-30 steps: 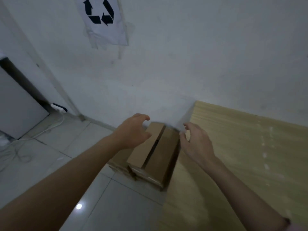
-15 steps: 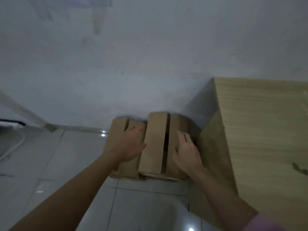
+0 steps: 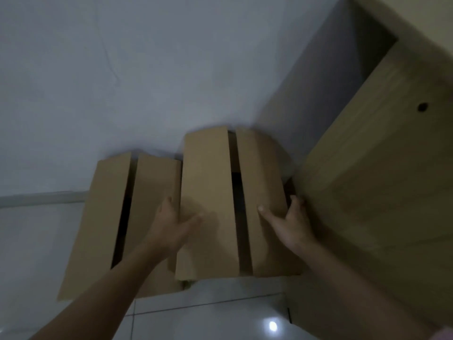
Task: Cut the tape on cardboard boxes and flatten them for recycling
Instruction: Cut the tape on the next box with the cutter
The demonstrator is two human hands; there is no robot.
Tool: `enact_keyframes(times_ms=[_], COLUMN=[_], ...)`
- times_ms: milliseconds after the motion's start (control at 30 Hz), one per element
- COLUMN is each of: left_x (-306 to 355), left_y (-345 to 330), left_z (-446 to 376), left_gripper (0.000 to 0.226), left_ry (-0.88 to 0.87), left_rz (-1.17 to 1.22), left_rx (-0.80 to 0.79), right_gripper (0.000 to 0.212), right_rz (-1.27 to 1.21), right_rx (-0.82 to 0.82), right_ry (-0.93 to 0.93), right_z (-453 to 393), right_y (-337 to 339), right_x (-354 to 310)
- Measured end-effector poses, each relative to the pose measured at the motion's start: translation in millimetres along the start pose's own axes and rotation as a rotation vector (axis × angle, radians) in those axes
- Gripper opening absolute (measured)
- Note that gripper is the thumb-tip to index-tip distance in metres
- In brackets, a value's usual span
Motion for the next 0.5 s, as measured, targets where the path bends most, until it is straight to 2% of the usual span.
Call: enact_keyframes(times_ms=[100, 167, 233, 367, 433, 500], left_x=[-32, -43, -41, -14, 7, 29], left_y=[-27, -38, -37, -14, 7, 30], left_z=[-22, -28, -26, -1, 19, 44], left_gripper=[0.101, 0.092, 0.076, 0.067, 0.066, 0.075], left_ry=[0.127, 0.148, 0.117, 0.028, -0.018, -0.068], left_rz=[0.196, 0.179, 0.14, 0.116, 0.084, 0.075], left_rx=[-0.025, 0.031, 0.1, 0.198, 0.233, 0.232], right_gripper=[0.109, 0.105, 0.095, 0.094, 0.089, 0.082], right_rz=[-0.046, -0.037, -0.022, -0.034, -0.055, -0.049], right_rx=[0.045, 0.111, 0.14, 0.171, 0.213, 0.247], right_ry=[-0.057, -0.067, -0.064, -0.029, 0.005, 0.042], right_z=[-12, -14, -14, 2, 22, 50], right_y=[-18, -19, -15, 1, 19, 41], right_x=[29, 38, 35, 10, -12, -40])
Point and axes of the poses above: each hand's wrist, its own z-axis away from the middle knuckle, its own y-axis out of the back of the hand, x = y × z, the point moved 9 cm from there along -z, towards the middle knuckle, and after that the axes turned 10 degrees about y, right-handed, at the moved point
